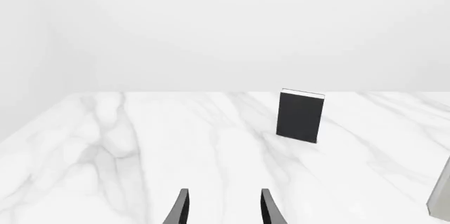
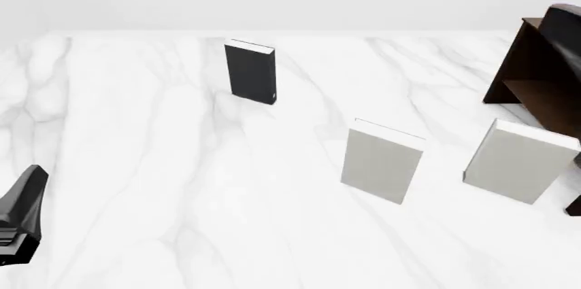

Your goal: Pick up the book on the left and place it on top of the shelf.

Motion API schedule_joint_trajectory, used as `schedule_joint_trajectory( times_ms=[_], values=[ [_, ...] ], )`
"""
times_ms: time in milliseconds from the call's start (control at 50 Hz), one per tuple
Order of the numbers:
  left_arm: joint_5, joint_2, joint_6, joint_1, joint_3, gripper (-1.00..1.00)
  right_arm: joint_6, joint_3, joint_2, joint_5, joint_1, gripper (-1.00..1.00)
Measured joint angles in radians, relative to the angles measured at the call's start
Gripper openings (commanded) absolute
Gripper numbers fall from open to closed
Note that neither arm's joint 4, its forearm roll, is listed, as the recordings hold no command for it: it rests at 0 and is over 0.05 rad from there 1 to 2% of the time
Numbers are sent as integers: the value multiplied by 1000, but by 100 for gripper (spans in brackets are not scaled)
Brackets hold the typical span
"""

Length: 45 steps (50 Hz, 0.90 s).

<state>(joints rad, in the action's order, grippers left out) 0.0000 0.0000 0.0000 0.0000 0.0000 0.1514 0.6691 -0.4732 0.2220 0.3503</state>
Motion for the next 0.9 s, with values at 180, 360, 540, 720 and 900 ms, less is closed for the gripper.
schedule_joint_trajectory(
  times_ms=[180, 360, 540, 720, 900],
  values=[
    [0, 0, 0, 0, 0, 100, -4, 55, -104, -18, 52, 100],
    [0, 0, 0, 0, 0, 100, -6, 96, -212, -57, 82, 100],
    [0, 0, 0, 0, 0, 100, -7, 129, -324, -107, 99, 100],
    [0, 0, 0, 0, 0, 100, -6, 170, -445, -153, 117, 100],
    [0, 0, 0, 0, 0, 100, -3, 219, -570, -198, 141, 100]
  ],
)
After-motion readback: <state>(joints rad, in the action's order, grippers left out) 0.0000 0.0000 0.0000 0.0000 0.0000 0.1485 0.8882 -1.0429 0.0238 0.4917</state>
